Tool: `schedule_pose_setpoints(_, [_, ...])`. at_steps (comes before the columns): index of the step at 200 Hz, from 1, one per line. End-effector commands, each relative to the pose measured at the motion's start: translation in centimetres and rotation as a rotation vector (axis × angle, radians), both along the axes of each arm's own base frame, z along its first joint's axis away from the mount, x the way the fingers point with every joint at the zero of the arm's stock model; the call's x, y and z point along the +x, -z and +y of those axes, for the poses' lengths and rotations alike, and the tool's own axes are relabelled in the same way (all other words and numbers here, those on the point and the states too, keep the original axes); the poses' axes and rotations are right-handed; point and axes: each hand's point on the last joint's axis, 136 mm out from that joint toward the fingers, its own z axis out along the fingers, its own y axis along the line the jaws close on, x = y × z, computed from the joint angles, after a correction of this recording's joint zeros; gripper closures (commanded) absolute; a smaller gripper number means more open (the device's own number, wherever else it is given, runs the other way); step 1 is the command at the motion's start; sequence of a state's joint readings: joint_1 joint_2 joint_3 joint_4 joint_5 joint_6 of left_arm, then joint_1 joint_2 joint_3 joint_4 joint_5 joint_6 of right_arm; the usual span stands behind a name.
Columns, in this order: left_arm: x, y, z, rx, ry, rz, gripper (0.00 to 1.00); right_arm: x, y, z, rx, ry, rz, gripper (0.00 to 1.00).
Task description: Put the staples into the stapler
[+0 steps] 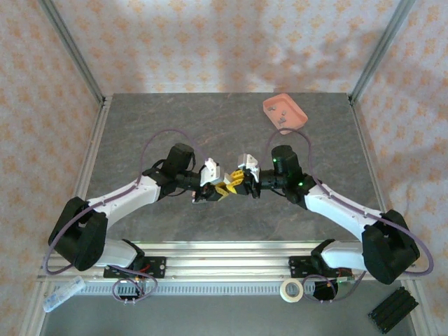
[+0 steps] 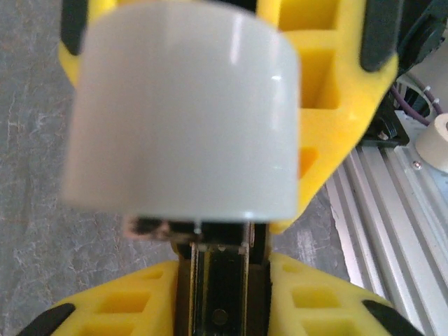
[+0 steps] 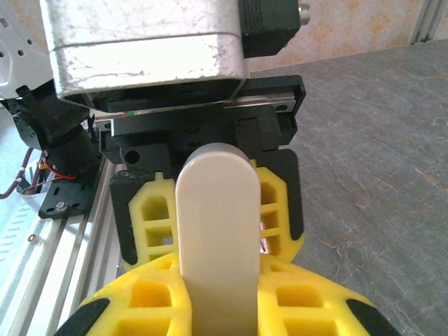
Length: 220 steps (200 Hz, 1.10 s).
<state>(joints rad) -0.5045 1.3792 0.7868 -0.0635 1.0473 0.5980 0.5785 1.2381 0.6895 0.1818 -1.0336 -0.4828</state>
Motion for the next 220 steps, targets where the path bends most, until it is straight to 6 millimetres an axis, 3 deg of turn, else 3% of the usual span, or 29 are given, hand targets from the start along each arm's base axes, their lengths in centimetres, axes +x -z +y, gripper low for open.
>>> schedule_pose_setpoints(1, [0.6, -1.0, -0.3, -0.013, -0.028, -0.03, 0.75, 0.8, -2.1, 0.2, 0.044, 0.011, -0.052, 0.96])
schedule_pose_setpoints(51, [2.2, -1.3, 0.6, -0.007, -0.164, -0.078, 0.87, 1.9, -1.7, -0.4, 0.044, 0.099, -0.054, 0.89])
schedule_pose_setpoints(110, [3.4, -1.8, 1.1, 0.005, -0.247, -0.12, 0.92, 4.3, -1.9, -1.5, 0.048, 0.29, -0.009, 0.53])
schedule_pose_setpoints(173, [4.2, -1.8, 1.2, 0.01, -0.298, -0.117, 0.93, 4.8, -1.9, -1.3, 0.087, 0.37, 0.049, 0.41])
schedule_pose_setpoints(187, [4.9, -1.7, 1.6, 0.022, -0.361, -0.107, 0.93, 5.3, -1.7, -1.6, 0.094, 0.419, 0.096, 0.36])
schedule_pose_setpoints(192, [5.3, -1.6, 1.8, 0.027, -0.394, -0.101, 0.92, 5.2, -2.7, -1.9, 0.118, 0.436, 0.098, 0.34])
schedule_pose_setpoints(220, [7.7, -1.3, 3.1, 0.027, -0.619, -0.025, 0.92, 6.0, -3.3, -3.3, 0.155, 0.567, 0.21, 0.29])
